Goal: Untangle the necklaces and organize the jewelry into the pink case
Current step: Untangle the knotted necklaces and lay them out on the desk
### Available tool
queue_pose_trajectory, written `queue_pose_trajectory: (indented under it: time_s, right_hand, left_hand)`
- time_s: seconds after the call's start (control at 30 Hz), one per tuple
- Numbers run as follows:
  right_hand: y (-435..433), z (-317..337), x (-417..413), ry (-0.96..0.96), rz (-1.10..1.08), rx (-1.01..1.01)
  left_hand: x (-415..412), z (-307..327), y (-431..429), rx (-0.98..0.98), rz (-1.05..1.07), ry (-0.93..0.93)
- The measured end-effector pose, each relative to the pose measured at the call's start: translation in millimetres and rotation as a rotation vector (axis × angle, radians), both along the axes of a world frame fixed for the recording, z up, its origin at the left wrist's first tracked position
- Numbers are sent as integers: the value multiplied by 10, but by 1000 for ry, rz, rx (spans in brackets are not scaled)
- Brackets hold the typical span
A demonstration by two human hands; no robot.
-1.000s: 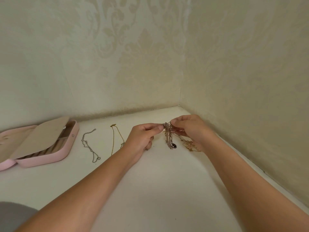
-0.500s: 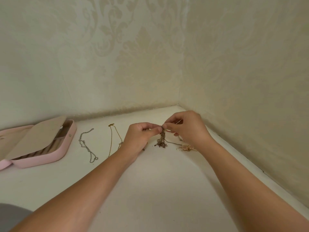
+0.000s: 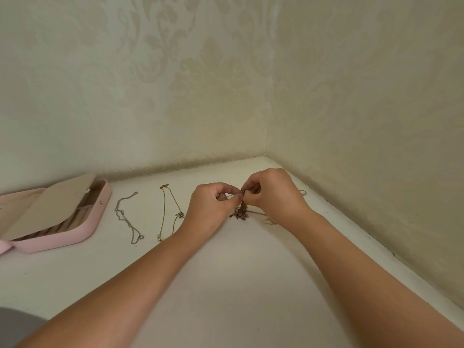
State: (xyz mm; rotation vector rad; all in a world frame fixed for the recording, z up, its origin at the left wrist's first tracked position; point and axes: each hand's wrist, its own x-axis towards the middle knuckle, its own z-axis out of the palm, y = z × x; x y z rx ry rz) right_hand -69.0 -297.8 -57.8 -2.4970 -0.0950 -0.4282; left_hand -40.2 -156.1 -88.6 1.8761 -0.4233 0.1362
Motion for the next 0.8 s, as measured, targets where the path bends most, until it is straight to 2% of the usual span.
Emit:
queue_pose_trajectory:
  time_s: [0.27,0.4,0.6,0.8]
  right_hand:
    - [-100,7,-3,87,48,212]
    - [-123,-6,4,101,38,218]
    - [-77,0,3,76,14,53]
    - [-114,9,-5,84,50,229]
  left_hand:
    - [-5,6,4,-41,-6,7]
    - [8,-6,10,-23,-22,7]
    - [6,-15,-6,35,-24,-1]
    - [72,-17,26,69,54,6]
